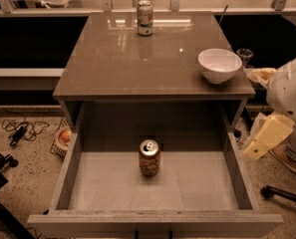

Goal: Pick orange can from top drawer and place on counter

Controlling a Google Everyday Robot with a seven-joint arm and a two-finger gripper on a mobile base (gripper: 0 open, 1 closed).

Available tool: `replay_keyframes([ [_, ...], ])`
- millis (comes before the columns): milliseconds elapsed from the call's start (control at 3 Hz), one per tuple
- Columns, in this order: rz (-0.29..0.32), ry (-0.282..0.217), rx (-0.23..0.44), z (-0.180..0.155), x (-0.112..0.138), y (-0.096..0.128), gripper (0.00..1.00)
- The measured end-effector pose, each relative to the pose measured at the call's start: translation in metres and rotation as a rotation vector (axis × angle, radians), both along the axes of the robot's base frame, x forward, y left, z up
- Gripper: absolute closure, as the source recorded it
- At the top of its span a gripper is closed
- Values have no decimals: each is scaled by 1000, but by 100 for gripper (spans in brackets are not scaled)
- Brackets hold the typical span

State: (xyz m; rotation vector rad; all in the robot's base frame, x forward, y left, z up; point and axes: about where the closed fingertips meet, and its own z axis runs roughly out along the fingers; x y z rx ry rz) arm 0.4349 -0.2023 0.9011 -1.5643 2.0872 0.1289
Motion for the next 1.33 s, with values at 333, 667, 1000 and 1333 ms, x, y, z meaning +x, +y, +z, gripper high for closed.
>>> replay_keyframes([
  [333, 23, -53, 192, -50, 18, 15, 0],
  [667, 18, -133, 470, -78, 45, 46, 0],
  [1000, 19, -125, 494, -72, 45, 53, 0],
  [1333, 23, -123, 495, -77, 46, 55, 0],
])
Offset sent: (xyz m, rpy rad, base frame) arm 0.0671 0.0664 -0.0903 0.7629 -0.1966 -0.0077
